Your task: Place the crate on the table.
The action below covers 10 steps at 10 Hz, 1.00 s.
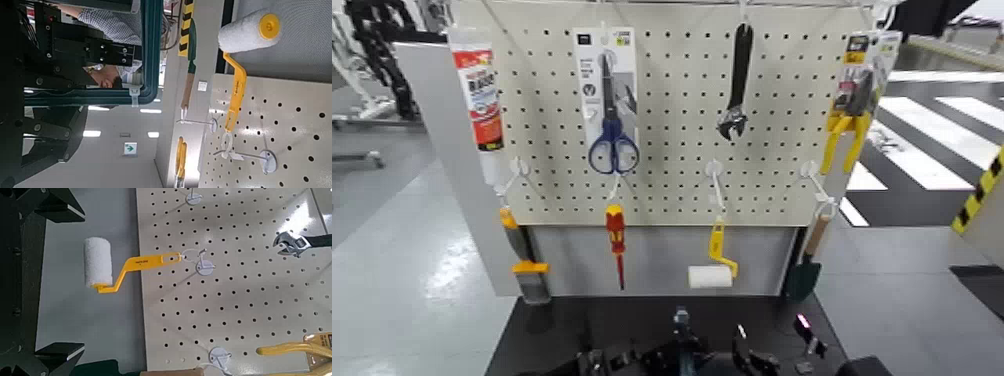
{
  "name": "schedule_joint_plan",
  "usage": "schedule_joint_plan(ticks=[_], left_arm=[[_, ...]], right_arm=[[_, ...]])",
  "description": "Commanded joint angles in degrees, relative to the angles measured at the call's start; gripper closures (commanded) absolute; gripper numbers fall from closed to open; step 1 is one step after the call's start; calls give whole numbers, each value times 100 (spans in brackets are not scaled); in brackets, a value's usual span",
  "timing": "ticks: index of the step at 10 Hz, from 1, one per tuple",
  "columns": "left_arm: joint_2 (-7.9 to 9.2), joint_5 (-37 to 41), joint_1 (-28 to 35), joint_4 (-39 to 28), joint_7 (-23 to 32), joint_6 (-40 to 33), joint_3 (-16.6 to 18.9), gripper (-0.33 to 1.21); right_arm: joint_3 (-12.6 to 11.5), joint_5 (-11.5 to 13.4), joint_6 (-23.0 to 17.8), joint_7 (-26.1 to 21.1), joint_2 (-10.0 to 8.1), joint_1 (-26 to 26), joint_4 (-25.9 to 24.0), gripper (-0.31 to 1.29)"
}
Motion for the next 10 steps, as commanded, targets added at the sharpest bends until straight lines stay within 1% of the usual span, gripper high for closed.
schedule_joint_plan(ticks=[1,5,8,10], left_arm=[[-12,-1,6,5,9,0,13,118],[-3,-1,-12,5,97,26,118,119],[67,-27,-135,58,316,70,241,119],[120,-124,-275,164,334,167,303,119]], right_arm=[[-1,0,-5,0,3,9,0,15],[-1,0,-14,0,11,9,0,15],[-1,0,-14,0,11,9,9,15],[-1,-9,-40,0,20,9,27,15]])
